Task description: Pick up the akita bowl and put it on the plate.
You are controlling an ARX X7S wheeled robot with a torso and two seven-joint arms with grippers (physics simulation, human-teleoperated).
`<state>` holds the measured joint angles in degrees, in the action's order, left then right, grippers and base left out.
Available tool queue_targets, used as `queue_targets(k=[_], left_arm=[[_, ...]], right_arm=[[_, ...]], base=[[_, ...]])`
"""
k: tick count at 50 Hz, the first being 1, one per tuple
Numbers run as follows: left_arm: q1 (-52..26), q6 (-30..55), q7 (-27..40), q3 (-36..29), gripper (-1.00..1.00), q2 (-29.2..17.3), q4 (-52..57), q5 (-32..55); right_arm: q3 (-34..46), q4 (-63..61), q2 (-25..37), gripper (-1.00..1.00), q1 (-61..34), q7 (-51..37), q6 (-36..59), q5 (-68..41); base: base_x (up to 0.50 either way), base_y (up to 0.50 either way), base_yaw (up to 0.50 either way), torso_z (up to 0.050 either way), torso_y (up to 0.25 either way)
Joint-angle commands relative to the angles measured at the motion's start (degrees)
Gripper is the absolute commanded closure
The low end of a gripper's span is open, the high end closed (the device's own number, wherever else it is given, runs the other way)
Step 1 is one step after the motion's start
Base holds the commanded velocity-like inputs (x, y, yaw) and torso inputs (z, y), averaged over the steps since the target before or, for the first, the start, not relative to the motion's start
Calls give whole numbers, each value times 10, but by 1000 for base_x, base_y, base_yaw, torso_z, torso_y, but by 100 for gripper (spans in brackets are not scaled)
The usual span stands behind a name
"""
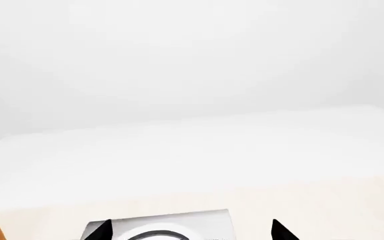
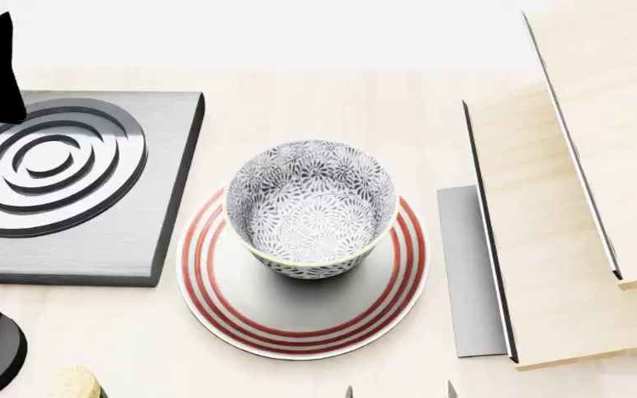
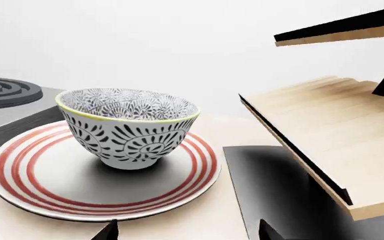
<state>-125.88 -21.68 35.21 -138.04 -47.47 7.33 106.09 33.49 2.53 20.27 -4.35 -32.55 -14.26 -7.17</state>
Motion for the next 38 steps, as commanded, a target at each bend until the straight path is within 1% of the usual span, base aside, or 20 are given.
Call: queue_targets(k=[1, 2, 4, 5, 7, 9, 10, 11, 14, 16, 18, 19, 20, 22, 23, 26, 28, 32, 36, 38], left_arm=[[-14, -60, 110, -33, -100, -111, 141, -160], [-13, -65, 129, -35, -100, -121, 148, -182], [-10, -79, 144, -33, -100, -137, 159, -205], [-13, -79, 167, -37, -100, -155, 175, -239], [-13, -81, 172, -44, -100, -180, 209, -267], [-18, -70, 201, -48, -100, -196, 227, -307], [-18, -81, 194, -47, -100, -212, 242, -316], [-30, -64, 216, -50, -100, -231, 260, -342], [-43, -48, 221, -51, -100, -262, 288, -367], [-61, -25, 200, -53, -100, -298, 316, -387], [-72, 4, 213, -47, -100, -315, 328, -397], [-79, 26, 210, -42, -100, -337, 346, -410], [-79, 28, 203, -35, -100, -349, 354, -409], [-79, 58, 209, -17, -100, -370, 374, -431], [-81, 68, 202, -5, -100, -390, 393, -432], [-77, 87, 207, 22, -100, -421, 426, -453], [-68, 95, 207, 29, -100, -425, 445, -468], [-58, 120, 255, 41, -100, -425, 484, -509], [-55, 140, 283, 56, -100, -425, 526, -530], [-44, 129, 285, 53, -100, -425, 527, -560]], right_arm=[[-25, -108, 35, -100, 4, -28, 56, 6], [-27, -123, 40, -100, 4, -31, 64, 9], [-32, -147, 47, -100, 6, -36, 74, 11], [-38, -178, 55, -100, 8, -43, 88, 16], [-47, -226, 68, -100, 11, -53, 112, 24], [-53, -259, 76, -100, 10, -57, 131, 27], [-55, -280, 81, -100, 10, -60, 143, 32], [-60, -307, 88, -100, 12, -64, 155, 36], [-69, -353, 98, -100, 14, -71, 179, 43], [-74, -396, 107, -100, 18, -77, 200, 56], [-76, -416, 112, -100, 22, -79, 207, 58], [-79, -440, 118, -100, 27, -82, 214, 64], [-80, -449, 120, -100, 30, -84, 217, 68], [-84, -471, 126, -100, 36, -88, 224, 74], [-89, -492, 131, -100, 41, -92, 229, 81], [-96, -530, 140, -100, 52, -99, 239, 95], [-99, -552, 145, -100, 60, -102, 246, 105], [-111, -593, 156, -100, 75, -109, 252, 116], [-117, -616, 163, -100, 89, -114, 250, 127], [-120, -620, 164, -100, 95, -116, 245, 132]], base=[[0, 0, 0, 0, -10], [0, 0, 0, 0, 0], [0, 0, 0, 0, 0], [0, 0, 0, 0, 0], [0, 0, 0, 0, 0], [0, 0, 0, 0, 0], [0, 0, 0, 0, 0], [0, 0, 0, 0, 0], [0, 0, 0, 0, 0], [0, 0, 0, 0, 0], [0, 0, 0, 0, 0], [0, 0, 0, 0, 0], [0, 0, 0, 0, 0], [0, 0, 0, 0, 0], [0, 0, 0, 0, 0], [0, 0, 0, 0, 0], [0, 0, 0, 0, 0], [0, 0, 0, 0, 0], [0, 0, 0, 0, 0], [0, 0, 0, 0, 0]])
